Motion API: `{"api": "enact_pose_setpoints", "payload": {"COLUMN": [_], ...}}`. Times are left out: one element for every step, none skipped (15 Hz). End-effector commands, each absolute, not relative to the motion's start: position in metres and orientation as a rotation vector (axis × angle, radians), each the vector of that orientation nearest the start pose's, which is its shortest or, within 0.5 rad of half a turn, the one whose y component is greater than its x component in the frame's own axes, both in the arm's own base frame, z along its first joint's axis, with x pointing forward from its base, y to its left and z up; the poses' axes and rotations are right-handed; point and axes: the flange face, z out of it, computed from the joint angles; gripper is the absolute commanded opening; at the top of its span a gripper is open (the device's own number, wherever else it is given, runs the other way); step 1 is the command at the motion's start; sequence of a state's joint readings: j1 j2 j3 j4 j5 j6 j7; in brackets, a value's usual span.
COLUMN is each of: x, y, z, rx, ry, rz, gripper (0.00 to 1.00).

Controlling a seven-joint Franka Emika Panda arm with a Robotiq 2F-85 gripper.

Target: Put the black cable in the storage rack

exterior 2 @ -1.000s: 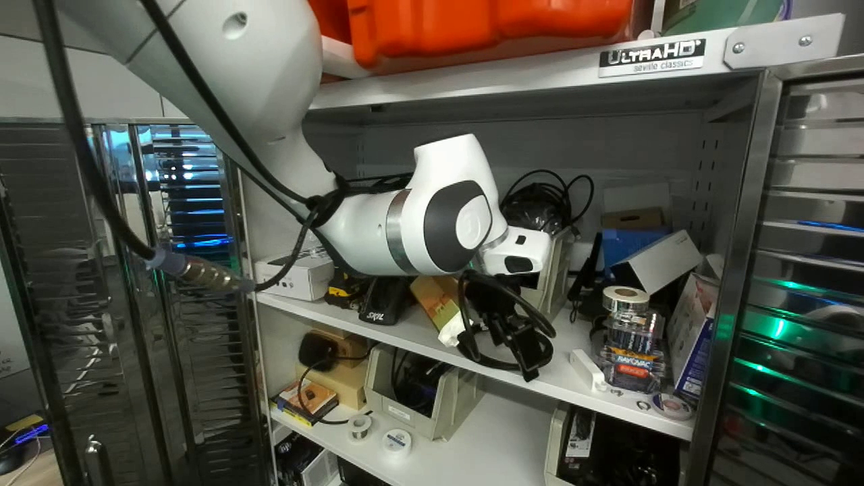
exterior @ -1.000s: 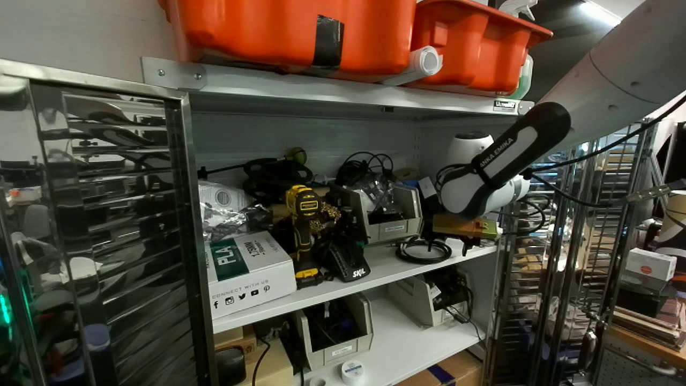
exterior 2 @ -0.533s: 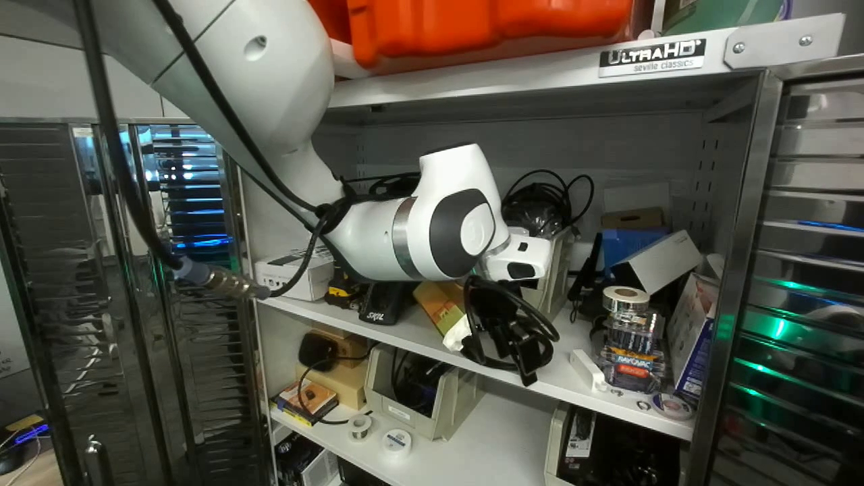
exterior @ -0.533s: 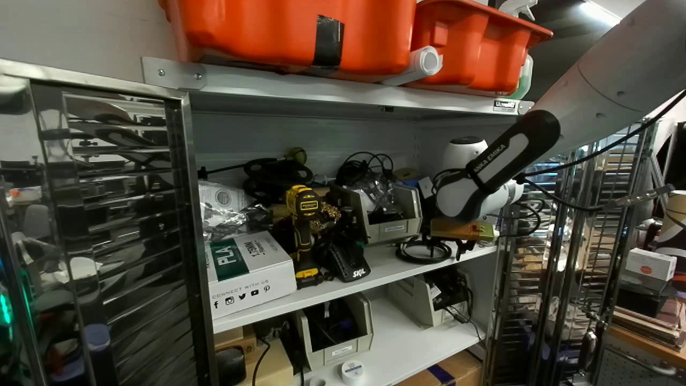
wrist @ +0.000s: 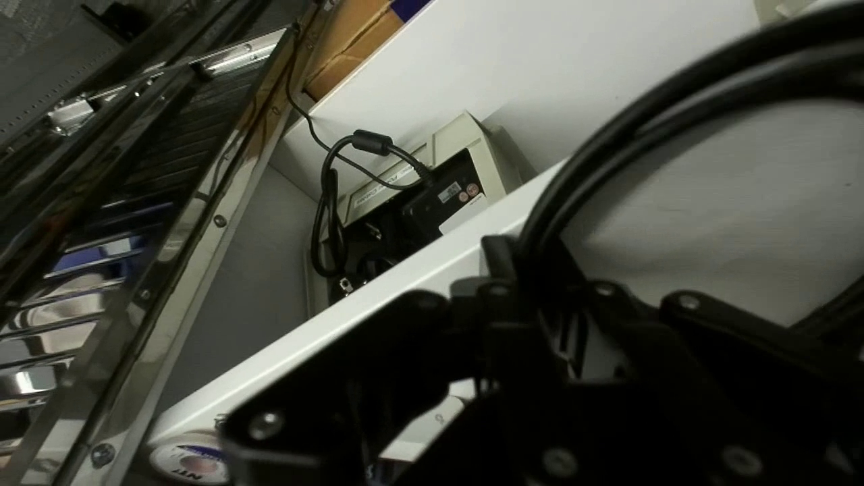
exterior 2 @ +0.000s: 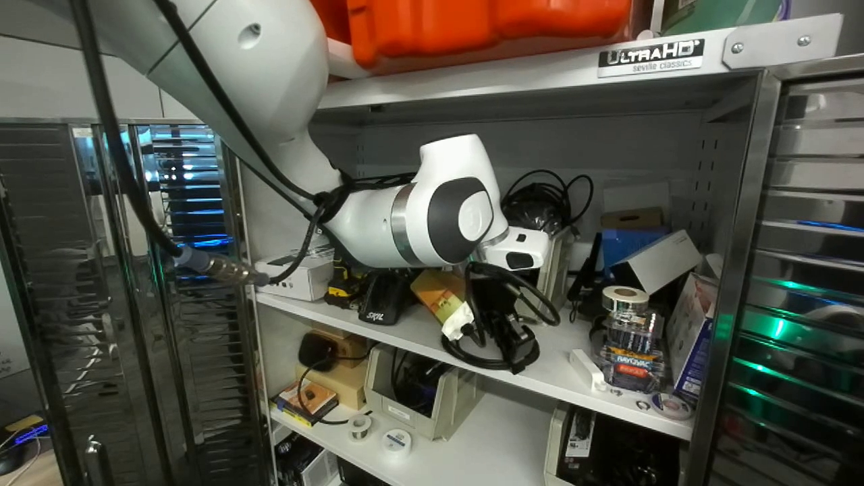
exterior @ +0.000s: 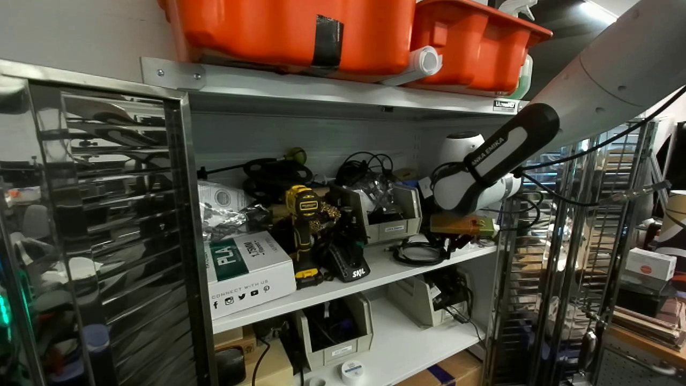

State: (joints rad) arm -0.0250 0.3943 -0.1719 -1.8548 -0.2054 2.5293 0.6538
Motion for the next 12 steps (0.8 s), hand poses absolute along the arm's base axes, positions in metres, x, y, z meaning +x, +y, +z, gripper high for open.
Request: {"api": "enact_pose_setpoints", "payload": {"x": [0.652,0.65,0.648,0.643,0.64,0.636,0.632,0.627,0.623,0.618,0.615,0.61], "y": [-0.11,-0.109,-0.107,-0.102,-0.098,-0.091,-0.084,-0.076,-0.069,-0.063,-0.057,-0.052], "z": [0.345,0.347,0.349,0.352,0.354,0.357,0.359,0.364,0.368,0.374,0.379,0.384], "rx": [-3.068,-3.079,-3.088,-3.097,-3.11,-3.12,-3.126,-3.135,-3.142,-3.152,-3.161,-3.162], "ry": [1.054,1.079,1.09,1.098,1.097,1.091,1.076,1.069,1.06,1.067,1.07,1.08], "rz": [-0.461,-0.449,-0.444,-0.449,-0.458,-0.478,-0.502,-0.55,-0.595,-0.666,-0.73,-0.804], "gripper": [0.19,0.17,0.18,0.15,0.14,0.1,0.12,0.11,0.11,0.12,0.12,0.12]}}
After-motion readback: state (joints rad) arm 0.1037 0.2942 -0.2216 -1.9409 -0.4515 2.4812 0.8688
